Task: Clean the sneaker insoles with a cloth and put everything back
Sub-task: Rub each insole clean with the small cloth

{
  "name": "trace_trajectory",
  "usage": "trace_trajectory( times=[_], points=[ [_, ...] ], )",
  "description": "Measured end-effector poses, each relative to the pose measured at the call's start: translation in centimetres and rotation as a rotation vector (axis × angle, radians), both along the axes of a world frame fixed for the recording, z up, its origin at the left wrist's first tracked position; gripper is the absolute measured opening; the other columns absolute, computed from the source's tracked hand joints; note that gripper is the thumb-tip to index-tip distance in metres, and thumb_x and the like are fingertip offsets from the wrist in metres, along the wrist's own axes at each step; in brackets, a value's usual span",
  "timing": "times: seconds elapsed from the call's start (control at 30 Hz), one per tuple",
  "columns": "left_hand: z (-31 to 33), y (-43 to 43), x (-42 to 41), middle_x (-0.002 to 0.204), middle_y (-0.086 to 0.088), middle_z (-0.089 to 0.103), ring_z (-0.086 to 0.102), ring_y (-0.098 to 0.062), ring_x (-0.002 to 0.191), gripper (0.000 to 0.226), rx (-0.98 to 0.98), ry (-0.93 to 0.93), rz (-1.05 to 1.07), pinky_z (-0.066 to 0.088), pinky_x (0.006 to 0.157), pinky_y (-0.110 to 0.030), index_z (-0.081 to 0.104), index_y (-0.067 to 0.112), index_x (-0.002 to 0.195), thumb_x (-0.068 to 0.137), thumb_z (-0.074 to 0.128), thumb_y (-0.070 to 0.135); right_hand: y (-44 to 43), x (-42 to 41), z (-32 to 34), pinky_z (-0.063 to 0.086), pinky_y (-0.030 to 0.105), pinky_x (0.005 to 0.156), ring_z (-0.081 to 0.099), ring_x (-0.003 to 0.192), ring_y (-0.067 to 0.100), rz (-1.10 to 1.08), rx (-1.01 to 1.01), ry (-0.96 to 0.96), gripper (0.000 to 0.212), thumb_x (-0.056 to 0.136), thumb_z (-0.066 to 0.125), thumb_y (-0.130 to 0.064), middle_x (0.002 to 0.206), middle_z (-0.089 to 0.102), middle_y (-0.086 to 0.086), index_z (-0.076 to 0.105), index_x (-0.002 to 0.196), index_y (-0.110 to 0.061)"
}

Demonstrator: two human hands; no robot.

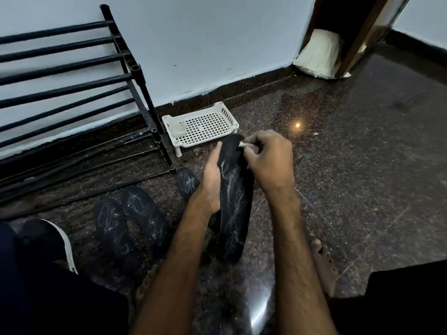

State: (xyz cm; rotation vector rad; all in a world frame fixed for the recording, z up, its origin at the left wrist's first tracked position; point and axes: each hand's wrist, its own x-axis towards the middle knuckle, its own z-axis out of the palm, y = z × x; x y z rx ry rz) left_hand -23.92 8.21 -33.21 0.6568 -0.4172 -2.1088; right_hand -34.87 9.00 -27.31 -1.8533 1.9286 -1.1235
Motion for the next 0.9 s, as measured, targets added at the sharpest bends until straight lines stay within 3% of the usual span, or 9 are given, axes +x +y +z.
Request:
trace_trajectory(
  times=[0.13, 0.23, 0.33, 0.4, 0.5, 0.6, 0.73, 0.83, 0.9],
  points=[
    [-0.4, 0.0, -0.3, 0.123, -0.013, 0.064, 0.059, -0.025, 0.118, 0.063, 0.032, 0.025, 0.059, 0.039, 0.110, -0.037, 0.056, 0.011, 0.139, 0.098, 0.041, 0.056, -0.2, 1.7, 0.2, 0.053, 0.023, 0.084, 0.062, 0.083, 0.009, 0.160, -0.016, -0.029, 0.009, 0.083, 0.069, -0.006, 0.093, 0.068, -0.001, 0.074, 0.090, -0.011],
    [-0.7, -0.2, 0.6, 0.118, -0.015, 0.064, 0.060, -0.029, 0.112, 0.066, 0.048, 0.008, 0.032, 0.043, 0.103, -0.040, 0.067, 0.009, 0.124, 0.096, 0.039, 0.062, 0.2, 0.5, -0.1, 0.056, 0.031, 0.081, 0.065, 0.078, 0.007, 0.227, 0.202, -0.026, 0.010, 0.081, 0.071, -0.009, 0.087, 0.070, -0.006, 0.077, 0.084, -0.017],
    [0.0, -0.2, 0.2, 0.102, -0.011, 0.070, 0.065, -0.024, 0.095, 0.062, 0.022, -0.013, -0.019, 0.052, 0.084, -0.035, 0.068, 0.011, 0.114, 0.100, 0.032, 0.059, -0.4, -0.1, -0.2, 0.057, 0.032, 0.085, 0.064, 0.083, 0.010, 0.005, 0.056, 0.024, 0.010, 0.084, 0.070, -0.008, 0.094, 0.068, -0.001, 0.075, 0.091, -0.013],
    [0.2, 0.0, -0.3, 0.105, -0.011, 0.070, 0.066, -0.022, 0.098, 0.057, 0.025, -0.019, -0.006, 0.054, 0.087, -0.033, 0.063, 0.011, 0.123, 0.101, 0.035, 0.055, -0.5, 1.0, 0.4, 0.054, 0.023, 0.087, 0.061, 0.085, 0.009, -0.001, -0.053, 0.025, 0.011, 0.085, 0.071, -0.009, 0.096, 0.066, -0.001, 0.073, 0.095, -0.010],
    [-0.1, 0.1, 0.1, 0.114, -0.014, 0.067, 0.064, -0.025, 0.107, 0.066, 0.050, -0.023, 0.049, 0.048, 0.100, -0.037, 0.057, 0.008, 0.136, 0.097, 0.041, 0.058, -0.1, 1.7, 0.6, 0.049, 0.011, 0.078, 0.059, 0.078, 0.003, 0.249, 0.083, -0.033, 0.007, 0.084, 0.072, -0.009, 0.090, 0.066, -0.006, 0.074, 0.090, -0.012],
    [-0.6, -0.2, 0.8, 0.111, -0.015, 0.064, 0.062, -0.027, 0.102, 0.069, 0.062, -0.047, 0.025, 0.046, 0.096, -0.041, 0.065, 0.008, 0.124, 0.096, 0.039, 0.064, 0.4, 0.2, 0.0, 0.054, 0.017, 0.072, 0.061, 0.070, 0.000, 0.246, 0.255, -0.019, 0.007, 0.083, 0.072, -0.010, 0.084, 0.070, -0.007, 0.075, 0.083, -0.016],
    [-0.2, 0.0, -0.1, 0.110, -0.012, 0.066, 0.064, -0.024, 0.099, 0.060, 0.050, -0.015, 0.012, 0.050, 0.092, -0.035, 0.063, 0.011, 0.127, 0.097, 0.039, 0.057, -0.3, 0.9, 0.2, 0.053, 0.020, 0.086, 0.062, 0.083, 0.007, 0.037, 0.022, 0.014, 0.008, 0.085, 0.072, -0.012, 0.094, 0.068, -0.003, 0.075, 0.093, -0.012],
    [-0.4, 0.2, 0.3, 0.111, -0.014, 0.067, 0.066, -0.025, 0.101, 0.061, 0.038, 0.010, 0.048, 0.048, 0.098, -0.037, 0.060, 0.010, 0.134, 0.095, 0.043, 0.055, 0.0, 2.0, 0.8, 0.049, 0.009, 0.082, 0.060, 0.081, 0.001, 0.255, 0.091, -0.051, 0.007, 0.085, 0.072, -0.009, 0.091, 0.066, -0.007, 0.075, 0.092, -0.011],
    [-0.5, 0.0, 0.8, 0.114, -0.017, 0.064, 0.062, -0.028, 0.105, 0.066, 0.040, 0.007, 0.039, 0.044, 0.102, -0.040, 0.066, 0.008, 0.126, 0.096, 0.040, 0.061, 0.5, 1.1, 0.7, 0.052, 0.014, 0.077, 0.060, 0.074, -0.001, 0.303, 0.220, -0.041, 0.006, 0.084, 0.073, -0.009, 0.087, 0.067, -0.009, 0.076, 0.086, -0.014]
  ],
)
